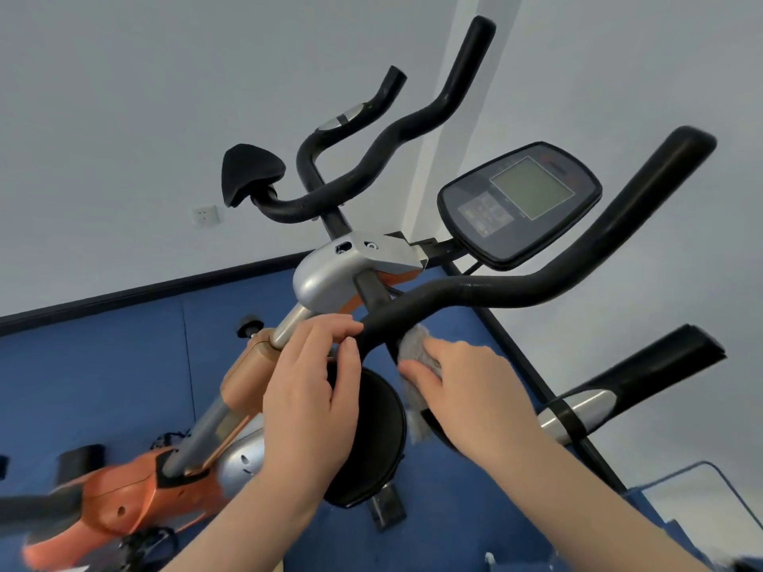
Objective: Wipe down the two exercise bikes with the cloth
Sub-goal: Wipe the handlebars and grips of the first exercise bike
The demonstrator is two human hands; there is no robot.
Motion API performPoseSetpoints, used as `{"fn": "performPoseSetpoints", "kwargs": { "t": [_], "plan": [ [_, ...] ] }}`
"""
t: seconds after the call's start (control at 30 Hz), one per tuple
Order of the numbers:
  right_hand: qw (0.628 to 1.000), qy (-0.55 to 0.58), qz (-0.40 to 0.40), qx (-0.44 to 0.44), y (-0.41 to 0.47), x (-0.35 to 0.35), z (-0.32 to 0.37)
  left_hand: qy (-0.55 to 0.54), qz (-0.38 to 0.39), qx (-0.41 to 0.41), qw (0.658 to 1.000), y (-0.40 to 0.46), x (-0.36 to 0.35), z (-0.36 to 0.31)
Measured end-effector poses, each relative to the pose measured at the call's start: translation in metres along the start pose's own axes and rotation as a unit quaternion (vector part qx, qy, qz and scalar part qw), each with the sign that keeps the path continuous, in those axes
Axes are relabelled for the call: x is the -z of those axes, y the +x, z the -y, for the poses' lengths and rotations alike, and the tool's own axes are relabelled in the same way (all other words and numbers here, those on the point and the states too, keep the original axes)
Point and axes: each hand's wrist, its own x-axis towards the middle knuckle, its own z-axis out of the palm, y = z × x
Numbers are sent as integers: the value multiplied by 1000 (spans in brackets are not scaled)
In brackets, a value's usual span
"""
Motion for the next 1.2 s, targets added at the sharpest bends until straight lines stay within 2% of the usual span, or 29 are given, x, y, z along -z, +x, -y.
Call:
{"fn": "performPoseSetpoints", "kwargs": {
  "t": [0.07, 0.23, 0.37, 0.43, 0.5, 0.53, 0.57, 0.67, 0.73, 0.8, 0.87, 1.0, 1.2],
  "plan": [
    [1000, -27, -1, 5, -8, 3, -3, 6, -8, -7, 1000, 2, 1, 0],
    [999, 31, -29, -25, 15, -4, 10, -8, 2, 7, 1000, 2, 1, 0],
    [1000, 13, -20, 8, 1, 18, -7, -122, -6, 91, 988, -1, 3, 1],
    [994, 27, -86, 54, -7, 43, -10, -167, -16, 133, 977, -1, 6, 2],
    [966, 71, -204, 139, 0, 57, -5, -180, -32, 141, 973, -4, 8, 3],
    [953, 78, -219, 192, 7, 57, -1, -177, -39, 139, 974, -6, 8, 4],
    [946, 65, -196, 248, 17, 53, 5, -172, -45, 135, 975, -8, 9, 4],
    [920, -58, -40, 385, 47, 25, 18, -160, -63, 122, 977, -13, 10, 6],
    [897, -123, 3, 425, 57, 6, 19, -155, -65, 121, 978, -13, 11, 8],
    [889, -136, 25, 436, 62, 5, 16, -148, -55, 119, 980, -11, 11, 10],
    [884, -139, 14, 446, 66, 18, 4, -136, -33, 116, 983, -8, 12, 11],
    [920, -120, -29, 371, 70, 53, -15, -109, 52, 114, 986, 5, 18, 11],
    [924, -88, -74, 364, 47, 4, 12, -129, 106, 107, 980, 16, 16, 12]
  ]
}}
